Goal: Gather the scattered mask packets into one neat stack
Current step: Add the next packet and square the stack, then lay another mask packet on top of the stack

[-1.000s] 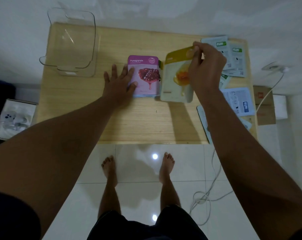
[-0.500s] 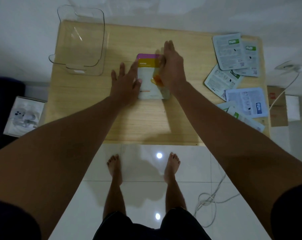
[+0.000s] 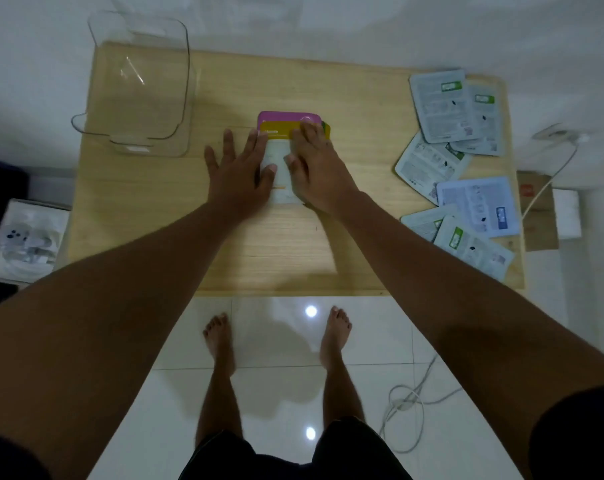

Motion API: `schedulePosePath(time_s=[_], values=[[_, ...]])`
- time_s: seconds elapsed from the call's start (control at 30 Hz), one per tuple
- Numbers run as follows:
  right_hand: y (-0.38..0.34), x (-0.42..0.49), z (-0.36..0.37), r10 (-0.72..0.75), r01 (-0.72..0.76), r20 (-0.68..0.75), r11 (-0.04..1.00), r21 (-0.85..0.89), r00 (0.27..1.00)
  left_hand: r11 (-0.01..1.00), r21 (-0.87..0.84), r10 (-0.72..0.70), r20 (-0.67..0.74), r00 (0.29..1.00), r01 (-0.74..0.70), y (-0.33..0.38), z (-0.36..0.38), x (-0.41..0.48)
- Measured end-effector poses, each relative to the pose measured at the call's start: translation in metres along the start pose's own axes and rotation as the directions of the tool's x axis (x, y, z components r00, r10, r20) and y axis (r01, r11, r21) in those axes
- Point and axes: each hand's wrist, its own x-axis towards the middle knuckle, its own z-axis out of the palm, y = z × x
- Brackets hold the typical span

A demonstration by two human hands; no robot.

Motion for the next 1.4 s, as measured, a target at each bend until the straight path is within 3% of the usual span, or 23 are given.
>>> schedulePosePath(time_s=[0.07, 0.17, 0.3, 0.4, 0.47, 0.63, 0.73, 0.83, 0.93, 1.03, 1.13, 1.2, 1.4], values=[[0.014, 0.001, -0.017, 0.047, -0.047, -0.057, 0.999, 0.004, 0.997, 1.000, -0.015, -0.002, -0.003, 1.000, 0.001, 0.002, -0.001, 0.000], [0.052, 0.009, -0.047, 0.212, -0.237, -0.185, 0.964, -0.124, 0.960, 1.000, -0.022, -0.013, -0.008, 1.000, 0.013, 0.007, -0.005, 0.002], [0.111, 0.013, -0.079, 0.442, -0.503, -0.247, 0.804, -0.317, 0.862, 1.000, 0.003, -0.012, -0.015, 1.000, 0.013, 0.012, -0.007, 0.002], [0.136, 0.012, -0.089, 0.568, -0.611, -0.228, 0.756, -0.236, 0.791, 1.000, -0.001, -0.018, -0.013, 1.000, 0.018, 0.012, -0.005, 0.003], [0.138, 0.012, -0.091, 0.566, -0.613, -0.247, 0.765, -0.198, 0.786, 1.000, 0.004, -0.019, -0.020, 1.000, 0.019, 0.011, -0.004, 0.003], [0.132, 0.008, -0.091, 0.457, -0.523, -0.254, 0.749, -0.406, 0.852, 1.000, 0.008, -0.021, -0.022, 1.000, 0.021, 0.012, -0.003, 0.003], [0.133, 0.005, -0.092, 0.411, -0.482, -0.252, 0.769, -0.420, 0.876, 0.999, 0.016, -0.028, -0.027, 0.999, 0.029, 0.013, -0.003, 0.003], [0.131, 0.003, -0.099, 0.409, -0.495, -0.302, 0.808, -0.318, 0.861, 0.999, 0.016, -0.031, -0.022, 0.999, 0.032, 0.014, -0.003, 0.003], [0.118, 0.000, -0.108, 0.397, -0.475, -0.412, 0.874, -0.102, 0.820, 1.000, 0.005, -0.029, -0.004, 1.000, 0.029, 0.013, -0.004, 0.004], [0.084, -0.002, -0.111, 0.339, -0.301, -0.567, 0.939, 0.164, 0.751, 0.999, 0.000, -0.039, 0.012, 0.999, 0.039, 0.012, -0.007, 0.004], [0.047, -0.003, -0.104, 0.399, -0.131, -0.662, 0.900, 0.416, 0.635, 0.999, 0.002, -0.040, 0.032, 0.999, 0.040, 0.012, -0.007, 0.007], [0.026, -0.005, -0.092, 0.470, -0.097, -0.629, 0.841, 0.533, 0.619, 0.999, -0.003, -0.038, 0.042, 0.998, 0.038, 0.011, -0.008, 0.007], [-0.006, -0.016, -0.040, 0.560, -0.206, -0.430, 0.746, 0.633, 0.708, 0.986, -0.138, -0.095, 0.021, 0.995, 0.097, 0.011, -0.008, 0.007]])
